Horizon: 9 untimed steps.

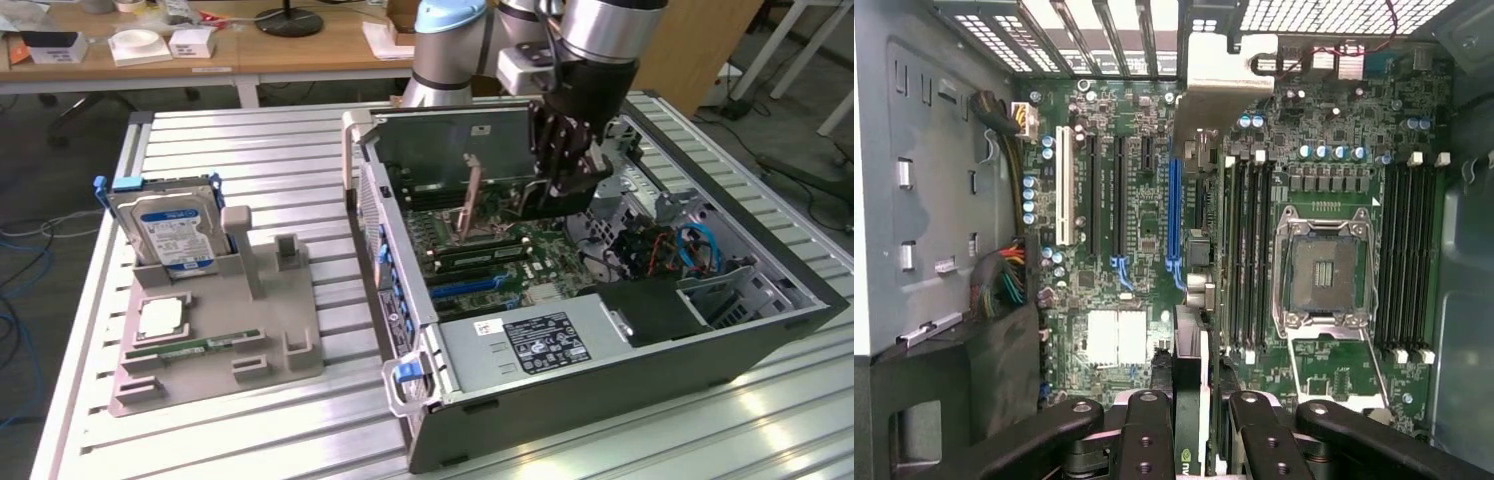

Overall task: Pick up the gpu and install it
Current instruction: 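Insert the gpu into the slot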

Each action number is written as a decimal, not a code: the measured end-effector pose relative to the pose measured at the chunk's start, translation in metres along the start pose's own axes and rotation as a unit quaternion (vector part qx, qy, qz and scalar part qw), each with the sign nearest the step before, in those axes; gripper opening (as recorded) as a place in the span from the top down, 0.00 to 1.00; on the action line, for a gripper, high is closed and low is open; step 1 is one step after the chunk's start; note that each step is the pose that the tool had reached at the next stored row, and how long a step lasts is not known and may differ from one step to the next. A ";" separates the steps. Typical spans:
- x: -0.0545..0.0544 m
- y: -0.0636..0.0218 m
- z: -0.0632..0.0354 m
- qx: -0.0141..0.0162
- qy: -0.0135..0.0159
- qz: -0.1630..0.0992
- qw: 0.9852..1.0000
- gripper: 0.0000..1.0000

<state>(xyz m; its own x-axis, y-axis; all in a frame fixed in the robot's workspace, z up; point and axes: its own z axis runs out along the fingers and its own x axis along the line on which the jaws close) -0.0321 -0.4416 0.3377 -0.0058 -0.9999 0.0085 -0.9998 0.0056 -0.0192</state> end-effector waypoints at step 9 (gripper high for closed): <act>0.001 0.0043 0.0073 0.000 0.000 0.000 1.000 0.74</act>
<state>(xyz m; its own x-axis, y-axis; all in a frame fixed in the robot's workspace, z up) -0.0363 -0.4423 0.3303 -0.0056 -0.9999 0.0086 -0.9998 0.0055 -0.0192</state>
